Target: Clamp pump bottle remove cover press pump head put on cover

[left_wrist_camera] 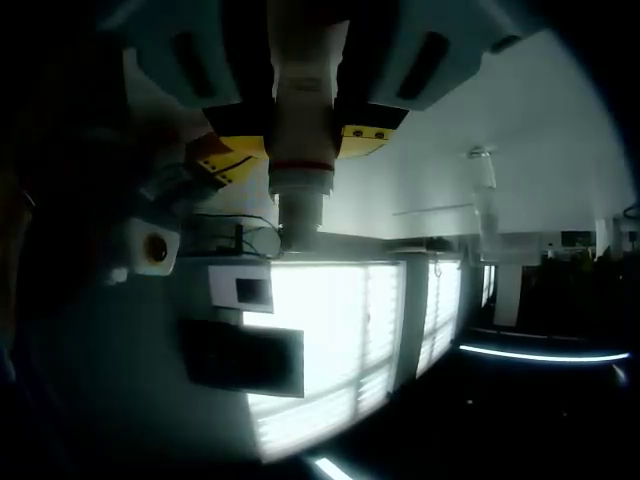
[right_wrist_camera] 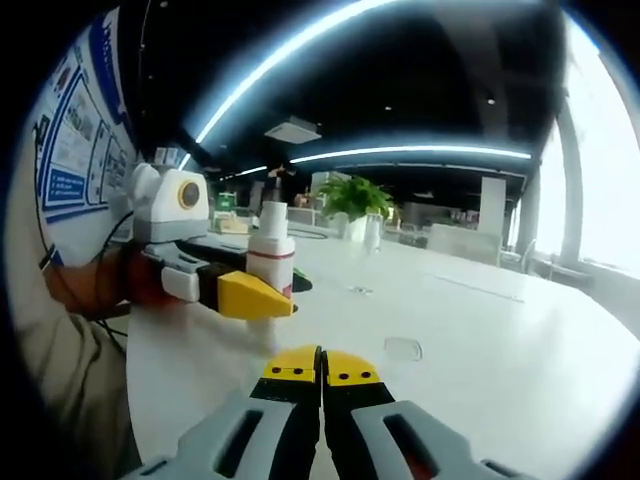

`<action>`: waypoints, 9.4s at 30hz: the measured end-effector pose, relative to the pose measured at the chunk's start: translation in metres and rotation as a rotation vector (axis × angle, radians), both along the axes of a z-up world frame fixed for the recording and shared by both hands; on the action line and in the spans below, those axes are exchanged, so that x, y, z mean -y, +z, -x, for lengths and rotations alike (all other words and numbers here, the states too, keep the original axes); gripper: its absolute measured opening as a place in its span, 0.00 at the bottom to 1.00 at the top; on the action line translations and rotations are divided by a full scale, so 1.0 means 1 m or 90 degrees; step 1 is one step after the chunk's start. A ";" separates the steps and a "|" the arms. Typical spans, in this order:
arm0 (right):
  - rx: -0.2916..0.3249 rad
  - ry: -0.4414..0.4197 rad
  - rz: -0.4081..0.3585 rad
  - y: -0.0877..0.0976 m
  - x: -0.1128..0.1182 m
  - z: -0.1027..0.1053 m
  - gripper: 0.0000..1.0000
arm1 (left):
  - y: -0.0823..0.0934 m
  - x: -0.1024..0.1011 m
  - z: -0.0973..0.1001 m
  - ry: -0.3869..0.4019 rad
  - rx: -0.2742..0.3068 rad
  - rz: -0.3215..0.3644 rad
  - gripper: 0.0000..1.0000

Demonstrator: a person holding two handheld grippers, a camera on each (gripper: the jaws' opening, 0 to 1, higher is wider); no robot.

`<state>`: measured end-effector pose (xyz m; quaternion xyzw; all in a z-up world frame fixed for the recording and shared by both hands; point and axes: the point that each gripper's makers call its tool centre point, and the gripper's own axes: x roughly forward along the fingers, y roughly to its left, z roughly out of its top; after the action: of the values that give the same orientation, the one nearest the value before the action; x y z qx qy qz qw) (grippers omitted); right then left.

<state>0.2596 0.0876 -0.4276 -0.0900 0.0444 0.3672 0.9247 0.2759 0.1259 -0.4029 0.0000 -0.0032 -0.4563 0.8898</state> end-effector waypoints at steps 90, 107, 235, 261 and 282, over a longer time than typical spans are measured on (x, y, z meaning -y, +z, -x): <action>-0.007 0.175 0.258 0.113 -0.018 -0.004 0.00 | 0.000 -0.002 -0.001 0.003 -0.004 0.002 0.14; -0.018 0.243 0.377 0.128 -0.037 -0.005 0.00 | 0.000 -0.002 0.000 0.002 -0.005 0.003 0.14; -0.144 0.516 0.787 0.075 -0.070 0.006 0.00 | 0.000 -0.001 0.002 0.001 -0.003 0.001 0.14; -0.155 0.611 0.823 0.070 -0.071 0.007 0.00 | 0.002 0.001 0.005 0.000 -0.004 0.001 0.14; -0.160 0.593 0.854 0.068 -0.070 0.007 0.00 | 0.000 -0.001 0.001 -0.001 -0.005 0.002 0.14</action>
<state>0.2529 0.1578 -0.3591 -0.5904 0.3156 0.6158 0.4155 0.2751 0.1270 -0.4027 -0.0035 -0.0003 -0.4567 0.8896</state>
